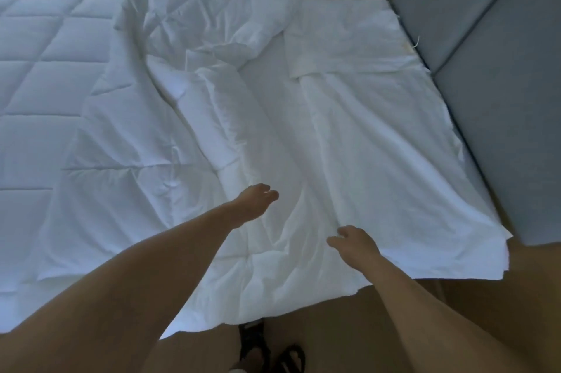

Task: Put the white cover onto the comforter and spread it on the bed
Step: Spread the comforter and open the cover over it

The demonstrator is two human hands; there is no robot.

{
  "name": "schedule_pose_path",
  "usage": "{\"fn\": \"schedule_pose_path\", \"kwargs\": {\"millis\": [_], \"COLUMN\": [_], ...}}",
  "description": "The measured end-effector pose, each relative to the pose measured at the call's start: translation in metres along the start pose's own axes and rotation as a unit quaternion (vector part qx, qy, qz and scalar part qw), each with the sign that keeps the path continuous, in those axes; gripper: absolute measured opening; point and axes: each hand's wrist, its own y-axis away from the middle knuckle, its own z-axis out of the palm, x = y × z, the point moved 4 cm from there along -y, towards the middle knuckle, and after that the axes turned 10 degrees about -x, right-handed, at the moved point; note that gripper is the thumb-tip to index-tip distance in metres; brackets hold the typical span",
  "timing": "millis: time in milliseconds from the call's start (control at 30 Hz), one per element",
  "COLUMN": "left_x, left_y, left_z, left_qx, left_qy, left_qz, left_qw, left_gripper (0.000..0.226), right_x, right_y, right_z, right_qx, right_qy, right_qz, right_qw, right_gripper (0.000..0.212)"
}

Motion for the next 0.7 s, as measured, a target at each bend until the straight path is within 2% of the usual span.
{"fn": "schedule_pose_path", "kwargs": {"millis": [167,333,400,467,533,633,700], "left_x": [0.033,0.055,0.062,0.065,0.063,0.061,0.071], "left_y": [-0.039,-0.081,-0.098,-0.113,-0.129,-0.148,-0.153], "left_z": [0.038,0.099,0.125,0.146,0.166,0.185,0.190], "left_qx": [-0.042,-0.096,-0.122,-0.143,-0.156,-0.124,-0.048], "left_qy": [-0.038,-0.073,-0.153,-0.268,-0.332,-0.339,-0.303], "left_qz": [0.004,-0.017,-0.006,-0.006,-0.031,-0.075,-0.075], "left_qw": [0.998,0.993,0.981,0.953,0.930,0.929,0.949], "left_gripper": [0.053,0.063,0.073,0.081,0.083,0.077,0.073], "right_x": [0.028,0.088,0.119,0.147,0.171,0.194,0.200], "right_y": [-0.017,-0.038,-0.051,-0.065,-0.083,-0.114,-0.129], "right_z": [-0.044,-0.095,-0.123,-0.151,-0.178,-0.207,-0.219], "right_qx": [0.042,0.075,0.088,0.095,0.103,0.095,0.095], "right_qy": [-0.005,-0.041,-0.054,-0.051,-0.032,0.030,0.064], "right_qz": [0.020,0.054,0.073,0.089,0.091,0.072,0.044], "right_qw": [0.999,0.995,0.992,0.990,0.990,0.992,0.992], "right_gripper": [0.064,0.064,0.064,0.066,0.069,0.071,0.071]}}
